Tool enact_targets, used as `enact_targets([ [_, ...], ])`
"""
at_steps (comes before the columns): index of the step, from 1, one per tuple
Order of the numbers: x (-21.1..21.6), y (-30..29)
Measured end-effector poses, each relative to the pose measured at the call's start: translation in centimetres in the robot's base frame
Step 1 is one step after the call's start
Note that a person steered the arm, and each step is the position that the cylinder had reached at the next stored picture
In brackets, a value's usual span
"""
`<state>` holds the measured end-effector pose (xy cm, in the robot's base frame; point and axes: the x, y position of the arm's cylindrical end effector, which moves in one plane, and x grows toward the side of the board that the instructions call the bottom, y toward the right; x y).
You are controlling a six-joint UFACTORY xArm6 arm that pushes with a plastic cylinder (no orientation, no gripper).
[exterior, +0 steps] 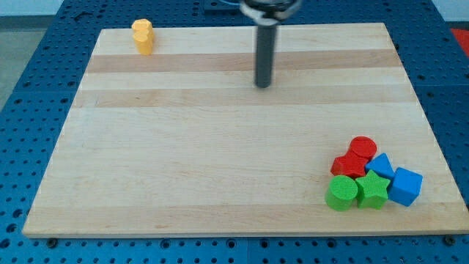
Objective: Push the yellow hexagon slightly towards down and left
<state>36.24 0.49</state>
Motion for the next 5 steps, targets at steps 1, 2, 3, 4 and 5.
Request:
enact_targets([
  [1, 1.6, -8.9],
  [2, 1.5, -18.9],
  [3, -0.3, -28.8],
  [4, -3.1, -31.0],
  [5, -8.0, -30.1],
])
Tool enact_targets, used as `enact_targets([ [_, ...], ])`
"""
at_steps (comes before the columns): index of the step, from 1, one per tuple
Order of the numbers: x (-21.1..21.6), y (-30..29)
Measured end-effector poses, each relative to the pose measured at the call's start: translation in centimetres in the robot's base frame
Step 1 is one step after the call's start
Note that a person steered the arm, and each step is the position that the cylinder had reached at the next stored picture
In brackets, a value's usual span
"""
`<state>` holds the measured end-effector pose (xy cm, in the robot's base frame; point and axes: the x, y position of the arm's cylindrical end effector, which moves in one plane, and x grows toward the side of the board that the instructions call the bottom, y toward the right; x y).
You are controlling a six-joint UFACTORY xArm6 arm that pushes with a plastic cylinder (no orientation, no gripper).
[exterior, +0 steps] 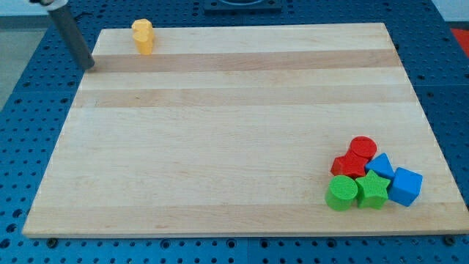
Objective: Push the yellow hexagon slightly towards down and left
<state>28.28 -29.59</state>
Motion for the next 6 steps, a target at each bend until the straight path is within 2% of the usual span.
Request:
enact_targets([
  [2, -8.1, 0.6],
  [3, -9.1, 0.8],
  [4, -9.2, 6.0],
  [5, -9.2, 15.8],
  [6, -7.4, 21.5],
])
